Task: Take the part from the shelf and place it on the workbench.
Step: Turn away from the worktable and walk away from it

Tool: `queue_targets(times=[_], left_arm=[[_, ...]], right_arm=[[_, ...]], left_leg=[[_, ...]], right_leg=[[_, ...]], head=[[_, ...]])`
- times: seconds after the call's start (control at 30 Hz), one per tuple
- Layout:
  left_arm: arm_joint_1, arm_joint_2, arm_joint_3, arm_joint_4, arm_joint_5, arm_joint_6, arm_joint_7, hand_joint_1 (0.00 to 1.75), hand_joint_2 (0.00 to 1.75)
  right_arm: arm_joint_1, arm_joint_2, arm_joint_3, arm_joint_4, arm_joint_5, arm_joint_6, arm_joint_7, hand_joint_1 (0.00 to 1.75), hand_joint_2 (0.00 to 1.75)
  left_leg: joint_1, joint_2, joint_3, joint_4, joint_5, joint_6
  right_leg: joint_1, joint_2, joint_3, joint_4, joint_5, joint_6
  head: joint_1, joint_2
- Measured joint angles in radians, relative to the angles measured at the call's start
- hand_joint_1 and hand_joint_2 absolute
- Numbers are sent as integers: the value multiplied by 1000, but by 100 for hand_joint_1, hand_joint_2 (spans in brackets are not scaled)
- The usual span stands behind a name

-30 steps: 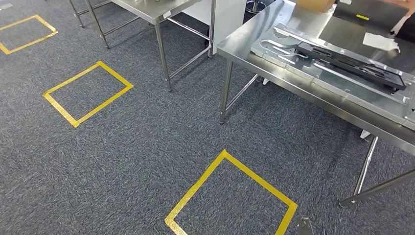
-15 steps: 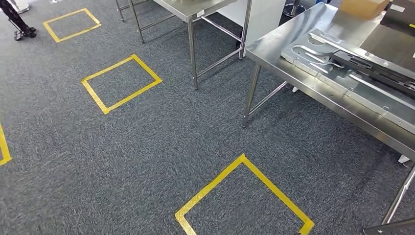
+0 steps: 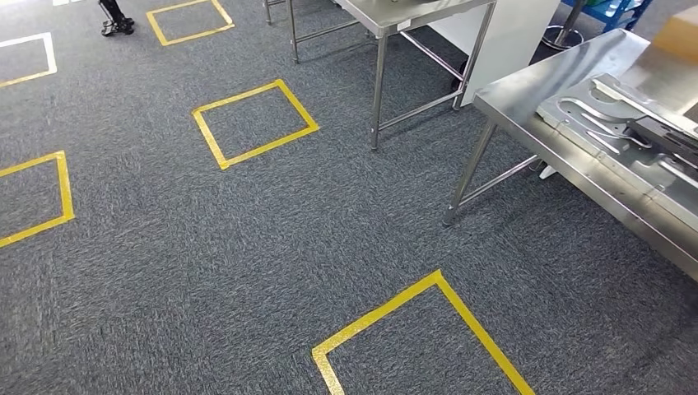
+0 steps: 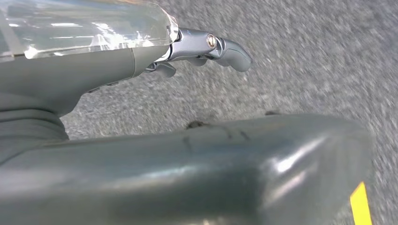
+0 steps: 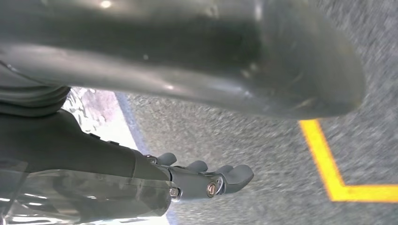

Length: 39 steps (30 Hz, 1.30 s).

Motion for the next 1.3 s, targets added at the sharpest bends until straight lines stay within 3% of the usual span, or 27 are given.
queue_targets(times=[0.07, 0.1, 0.13, 0.17, 0.2, 0.23, 0.3, 0.37, 0.43, 0.5, 0.57, 0.63, 0.67, 0.7, 0.73, 0.83, 0.87, 0.93, 0.97, 1.03, 1.1, 1.13, 1.17, 1.2, 1.23, 1.3], left_arm=[[-6, -3, 1, 0, 0, 10, 3, 0, 0], [-9, -3, 2, 0, 0, 14, 4, 0, 0], [-10, -4, 4, 0, -1, 18, 5, 0, 0], [-11, -4, 5, 0, -1, 21, 7, 0, 0], [-11, -5, 7, 0, -1, 23, 9, 0, 0], [-13, -5, 7, 0, -1, 24, 12, 0, 0], [-21, -6, 9, 0, -2, 25, 18, 0, 0], [-31, -6, 12, 0, -2, 26, 24, 0, 0], [-35, -6, 14, 0, -2, 27, 28, 0, 0], [-36, -7, 15, 0, -2, 28, 33, 0, 0], [-41, -8, 16, 0, -3, 28, 35, 0, 0], [-46, -9, 16, 0, -3, 30, 37, 0, 0], [-46, -10, 16, 0, -4, 32, 38, 0, 0], [-46, -12, 15, 0, -4, 34, 38, 0, 0], [-45, -13, 15, 0, -4, 37, 39, 0, 0], [-49, -17, 16, 0, -5, 41, 39, 0, 0], [-50, -19, 16, 0, -5, 43, 39, 0, 0], [-49, -23, 16, 0, -5, 52, 39, 0, 0], [-48, -25, 16, 0, -5, 58, 40, 0, 0], [-49, -29, 16, 0, -6, 73, 42, 0, 0], [-53, -31, 16, 0, -7, 88, 44, 0, 0], [-54, -31, 16, 0, -8, 95, 44, 0, 0], [-55, -32, 16, -1, -8, 103, 44, 0, 0], [-55, -34, 17, -2, -8, 111, 44, 0, 0], [-56, -36, 18, -4, -8, 123, 45, 0, 0], [-63, -43, 22, -11, -7, 157, 51, 0, 0]], right_arm=[[2, 2, 2, 0, -6, 17, -17, 0, 0], [3, 2, 3, 1, -12, 29, -29, 0, 0], [5, 2, 3, 1, -22, 45, -44, 0, 0], [6, 3, 2, 2, -32, 64, -61, 0, 0], [6, 4, 2, 3, -42, 83, -76, 0, 0], [6, 4, 1, 3, -51, 101, -89, 0, 0], [5, 5, -3, 4, -64, 131, -106, 0, 0], [2, 6, -9, 5, -73, 159, -110, 0, 0], [-3, 6, -14, 6, -82, 184, -110, 0, 0], [-6, 8, -19, 6, -93, 205, -110, 0, 0], [-5, 8, -30, 6, -113, 227, -110, 0, 0], [-3, 8, -45, 7, -139, 249, -109, 0, 0], [-3, 8, -54, 7, -153, 261, -108, 0, 0], [-4, 8, -63, 7, -166, 271, -106, 0, 0], [-6, 9, -72, 7, -177, 281, -104, 0, 0], [-8, 10, -93, 7, -195, 291, -101, 0, 0], [-9, 10, -99, 7, -201, 296, -101, 0, 0], [-15, 13, -112, 7, -217, 322, -96, 0, 0], [-18, 15, -120, 7, -227, 342, -92, 0, 0], [-20, 20, -135, 8, -240, 378, -82, 0, 0], [-17, 22, -146, 9, -239, 399, -74, 0, 0], [-16, 23, -149, 10, -236, 406, -70, 0, 0], [-15, 23, -152, 10, -229, 411, -69, 0, 0], [-15, 24, -154, 11, -221, 416, -68, 0, 0], [-15, 25, -154, 11, -210, 421, -68, 0, 0], [-19, 27, -153, 12, -184, 428, -66, 0, 0]], left_leg=[[1, -21, -4, -5, 9, 8], [1, -33, -7, -4, 11, 11], [0, -47, -10, -3, 12, 11], [0, -60, -11, -1, 13, 11], [0, -74, -12, 2, 12, 10], [1, -87, -12, 7, 11, 8], [1, -112, -17, 18, 7, -1], [1, -134, -27, 25, 8, -14], [3, -152, -36, 24, 12, -28], [4, -121, -54, 56, -8, -36], [4, -65, -105, 163, -69, -41], [7, -43, -165, 290, -122, -46], [9, -39, -178, 320, -126, -47], [10, -35, -170, 308, -111, -48], [12, -28, -142, 260, -82, -48], [6, 23, -37, 63, -10, -38], [3, 31, -24, 35, -5, -32], [0, 13, -28, 29, -3, -18], [0, 4, -27, 25, 0, -12], [4, -16, -23, 16, 8, 2], [3, -37, -24, 14, 12, 8], [1, -49, -25, 14, 12, 9], [-2, -63, -25, 14, 12, 9], [-4, -76, -23, 14, 12, 10], [-6, -90, -21, 15, 12, 10], [-8, -115, -18, 15, 11, 9]], right_leg=[[-4, 60, -49, 108, -65, 6], [-5, 77, -81, 176, -96, 7], [-6, 83, -106, 228, -112, 8], [-6, 86, -117, 247, -107, 9], [-7, 88, -108, 227, -82, 9], [-9, 95, -82, 169, -42, 9], [-15, 137, -24, 41, 13, 7], [-14, 163, -2, -12, 22, 0], [-11, 146, -3, -17, 25, -13], [-12, 123, -1, -26, 31, -30], [-9, 94, -1, -31, 33, -42], [-5, 64, -2, -31, 32, -45], [-3, 50, -2, -31, 31, -45], [-3, 37, -2, -31, 30, -43], [-3, 25, 1, -31, 28, -41], [1, -7, 9, -28, 20, -28], [3, -16, 11, -27, 18, -22], [4, -31, 15, -30, 17, -10], [1, -26, 18, -27, 13, -4], [-3, 21, -1, 21, -24, 5], [-5, 73, -63, 146, -89, 6], [-4, 82, -97, 209, -111, 5], [-3, 85, -120, 247, -114, 3], [-1, 87, -126, 247, -95, -2], [2, 93, -113, 206, -57, -9], [9, 133, -59, 69, 24, -27]], head=[[0, 0], [0, 0], [0, 0], [0, 0], [0, 0], [0, 0], [0, 0], [0, 0], [0, 0], [-1, 0], [-2, 0], [-2, 0], [-2, 0], [-2, 0], [-2, 0], [-2, 0], [-2, 0], [-1, 0], [-1, 0], [-1, 0], [-1, 0], [-1, 0], [-1, 0], [-1, 0], [-1, 0], [-1, 0]])
